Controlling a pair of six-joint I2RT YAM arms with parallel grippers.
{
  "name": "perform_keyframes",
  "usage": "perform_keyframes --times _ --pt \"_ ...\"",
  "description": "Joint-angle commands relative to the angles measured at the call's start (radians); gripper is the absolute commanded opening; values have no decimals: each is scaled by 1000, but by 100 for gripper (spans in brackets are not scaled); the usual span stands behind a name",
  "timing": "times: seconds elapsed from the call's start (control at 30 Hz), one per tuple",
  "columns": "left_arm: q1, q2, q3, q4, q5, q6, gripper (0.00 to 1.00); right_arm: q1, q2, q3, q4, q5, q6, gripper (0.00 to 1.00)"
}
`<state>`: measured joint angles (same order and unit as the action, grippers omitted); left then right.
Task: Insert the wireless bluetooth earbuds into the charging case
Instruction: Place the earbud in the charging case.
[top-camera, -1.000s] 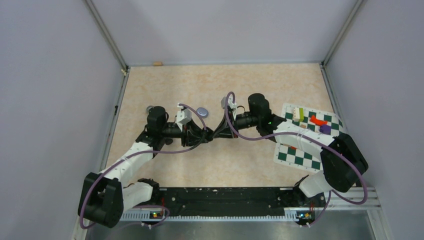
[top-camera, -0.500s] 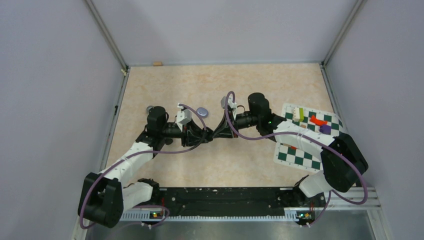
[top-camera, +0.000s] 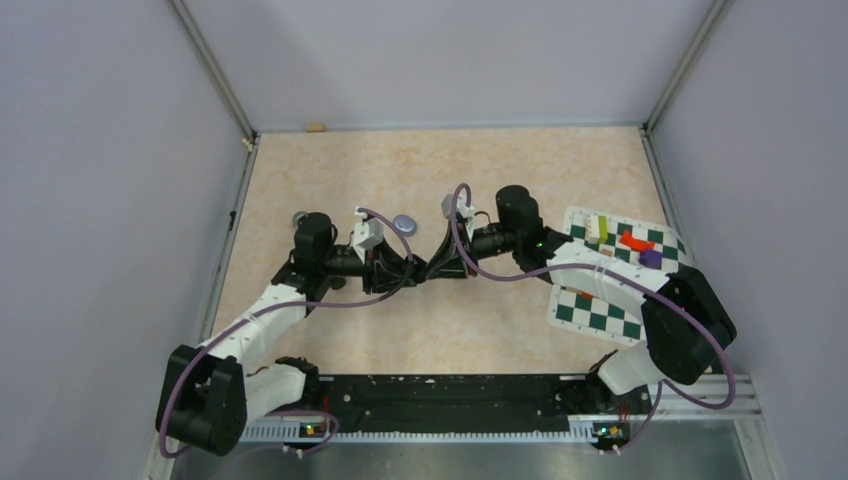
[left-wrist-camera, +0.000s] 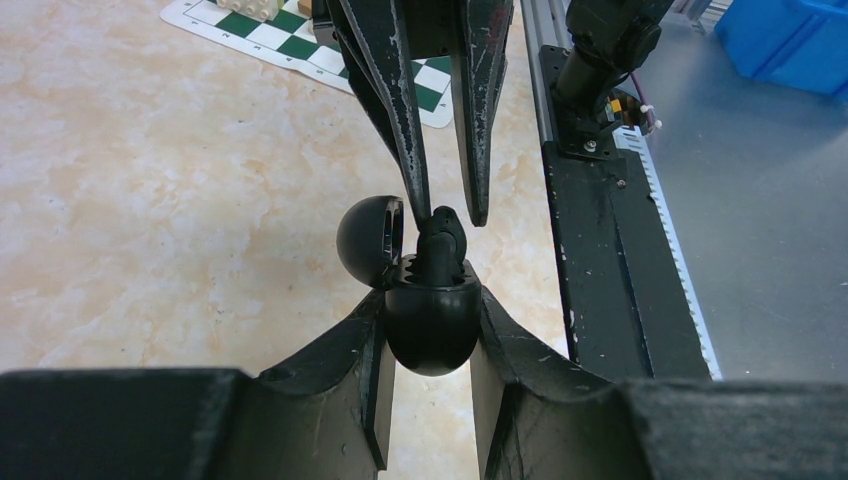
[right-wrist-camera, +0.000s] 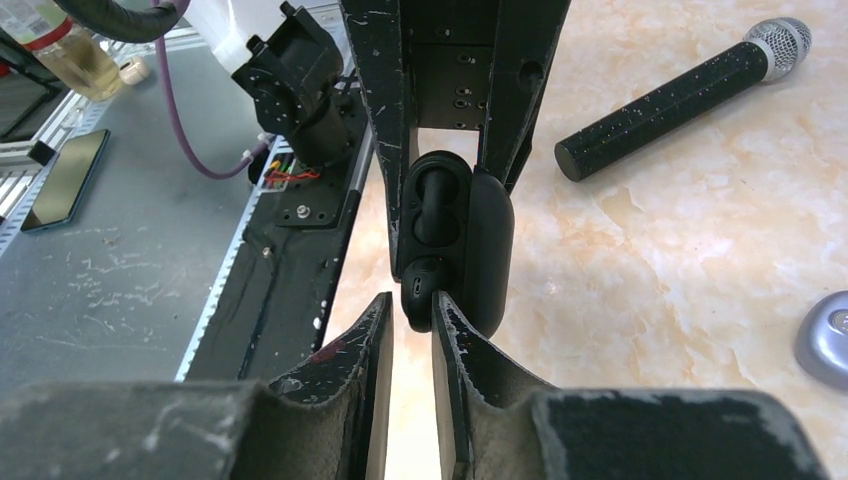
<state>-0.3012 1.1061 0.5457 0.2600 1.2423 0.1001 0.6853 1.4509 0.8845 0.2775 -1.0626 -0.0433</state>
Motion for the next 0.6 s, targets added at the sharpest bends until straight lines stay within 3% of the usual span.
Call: perform_keyframes --times 0.0,0.57 --pt "-1 -10 11 31 -3 15 0 24 12 42 6 -43 -20 21" --pt "-4 -2 15 30 -3 16 0 28 4 52 -14 -83 -35 35"
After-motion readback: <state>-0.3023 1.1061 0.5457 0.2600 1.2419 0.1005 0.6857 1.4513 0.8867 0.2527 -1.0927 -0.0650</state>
